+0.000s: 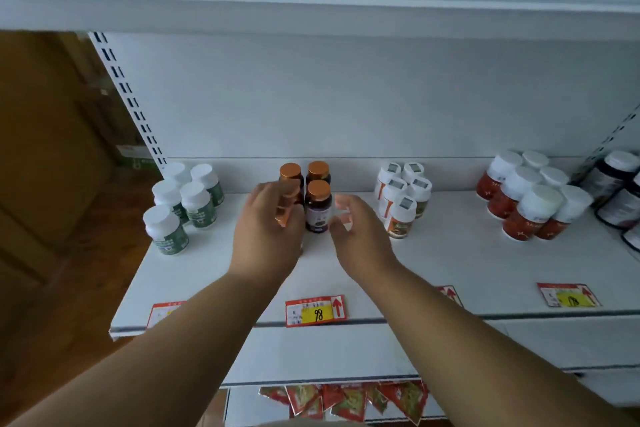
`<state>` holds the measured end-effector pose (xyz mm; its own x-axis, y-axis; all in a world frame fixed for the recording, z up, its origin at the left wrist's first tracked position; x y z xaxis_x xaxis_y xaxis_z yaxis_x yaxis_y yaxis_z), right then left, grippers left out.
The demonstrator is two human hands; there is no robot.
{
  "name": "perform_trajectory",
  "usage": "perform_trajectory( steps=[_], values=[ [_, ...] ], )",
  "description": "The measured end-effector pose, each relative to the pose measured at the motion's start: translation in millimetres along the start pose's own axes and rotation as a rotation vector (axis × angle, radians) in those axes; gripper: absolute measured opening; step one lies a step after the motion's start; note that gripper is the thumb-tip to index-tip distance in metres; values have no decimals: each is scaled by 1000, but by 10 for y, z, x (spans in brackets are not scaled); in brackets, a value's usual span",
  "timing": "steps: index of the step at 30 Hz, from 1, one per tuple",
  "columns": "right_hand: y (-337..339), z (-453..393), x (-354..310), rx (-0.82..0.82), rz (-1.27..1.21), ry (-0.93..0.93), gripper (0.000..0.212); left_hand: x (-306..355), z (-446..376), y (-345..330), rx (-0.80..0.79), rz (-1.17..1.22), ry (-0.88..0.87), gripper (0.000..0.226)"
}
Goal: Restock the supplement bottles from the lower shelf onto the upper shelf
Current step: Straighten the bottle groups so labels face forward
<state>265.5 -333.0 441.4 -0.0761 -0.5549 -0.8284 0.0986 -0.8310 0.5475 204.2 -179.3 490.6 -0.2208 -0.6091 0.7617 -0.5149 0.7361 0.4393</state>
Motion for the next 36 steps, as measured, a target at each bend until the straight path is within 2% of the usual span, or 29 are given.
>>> perform_trajectory(
  steps=[3,6,8,12,14,16,22,31,36],
  values=[
    [-144,-84,21,21,-34,-58,37,-380,-21,96,93,206,279,30],
    [-239,-182,50,32,-12,-73,40,-621,76,-92,5,432,541,36],
    [-288,-279,72,21,-2,-94,47,-717,106,-252,-70,569,619,43],
    [-352,-404,47,-46,-19,-94,63,-793,93,-479,-208,701,536,56],
    [-383,-416,-7,-79,-18,-22,64,-810,78,-515,-282,665,402,55],
    [-390,-466,-2,-68,-10,20,61,-852,51,-523,-331,574,309,65],
    [-439,-639,90,-53,60,70,36,-925,-37,-526,-340,263,226,65],
    [-434,-730,49,-69,19,129,26,-994,-163,-611,-311,207,220,67],
    [-443,-797,91,-35,15,141,32,-987,-281,-651,-320,212,201,66]
  ],
)
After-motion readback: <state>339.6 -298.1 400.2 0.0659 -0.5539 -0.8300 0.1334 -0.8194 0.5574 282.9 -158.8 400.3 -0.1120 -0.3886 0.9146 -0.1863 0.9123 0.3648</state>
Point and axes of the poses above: each hand's wrist, its own z-axis away from the middle knuckle, its own y-axis out of the back of the hand, x = y × z, the point moved 7 cm from there along -z, towards the middle knuckle, and after that the axes turned 12 degrees about -y, right-handed, at the moved point
